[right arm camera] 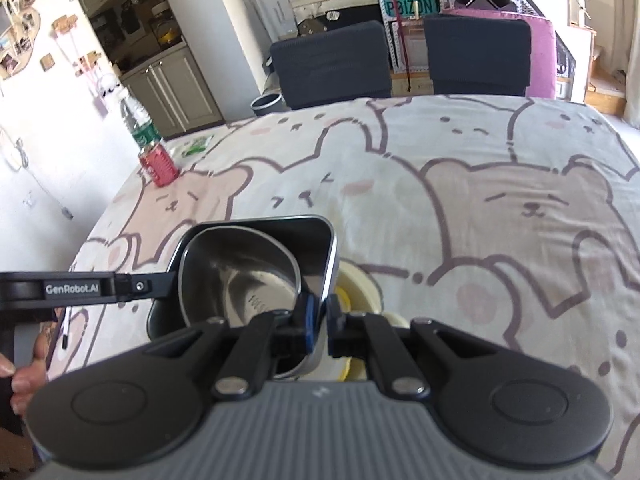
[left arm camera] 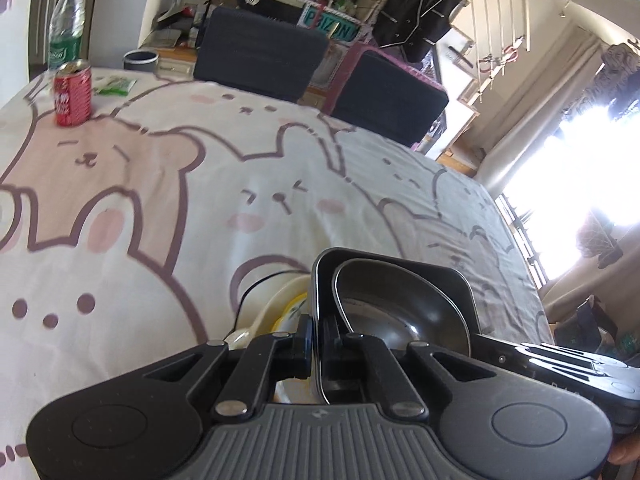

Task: Organize plates and bowls
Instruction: 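Lift the tray with both tools and carry it toward the bowl stack, then lower the tray with both tools onto the floral bowl in the stack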

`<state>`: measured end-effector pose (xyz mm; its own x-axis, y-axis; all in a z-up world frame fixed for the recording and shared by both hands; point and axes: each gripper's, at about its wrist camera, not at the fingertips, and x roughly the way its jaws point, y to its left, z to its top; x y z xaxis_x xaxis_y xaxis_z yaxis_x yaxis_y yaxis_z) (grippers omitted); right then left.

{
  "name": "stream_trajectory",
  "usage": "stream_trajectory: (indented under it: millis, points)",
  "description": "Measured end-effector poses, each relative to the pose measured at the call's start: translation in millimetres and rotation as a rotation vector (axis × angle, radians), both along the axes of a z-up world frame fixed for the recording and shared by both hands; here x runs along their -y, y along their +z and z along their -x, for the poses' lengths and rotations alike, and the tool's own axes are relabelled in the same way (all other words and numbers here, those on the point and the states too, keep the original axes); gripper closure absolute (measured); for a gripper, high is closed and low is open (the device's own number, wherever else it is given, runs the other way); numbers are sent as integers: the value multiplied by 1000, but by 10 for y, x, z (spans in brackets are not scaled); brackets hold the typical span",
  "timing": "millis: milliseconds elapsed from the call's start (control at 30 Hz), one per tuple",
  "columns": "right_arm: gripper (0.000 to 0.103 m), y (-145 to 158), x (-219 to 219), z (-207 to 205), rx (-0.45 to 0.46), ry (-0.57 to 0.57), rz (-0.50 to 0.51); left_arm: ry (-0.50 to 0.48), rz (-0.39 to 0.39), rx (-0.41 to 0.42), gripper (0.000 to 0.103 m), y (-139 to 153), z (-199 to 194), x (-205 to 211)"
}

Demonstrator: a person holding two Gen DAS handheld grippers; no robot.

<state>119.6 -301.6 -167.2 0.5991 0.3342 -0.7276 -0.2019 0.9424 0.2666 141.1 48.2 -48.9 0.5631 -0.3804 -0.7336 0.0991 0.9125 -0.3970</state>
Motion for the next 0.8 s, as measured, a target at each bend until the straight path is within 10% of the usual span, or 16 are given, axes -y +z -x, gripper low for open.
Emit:
stream_trajectory:
  millis: [800]
  points:
    - [96,-274,-151,-70,-105,2,56,-18,-35,-67,98,-293,-61,43]
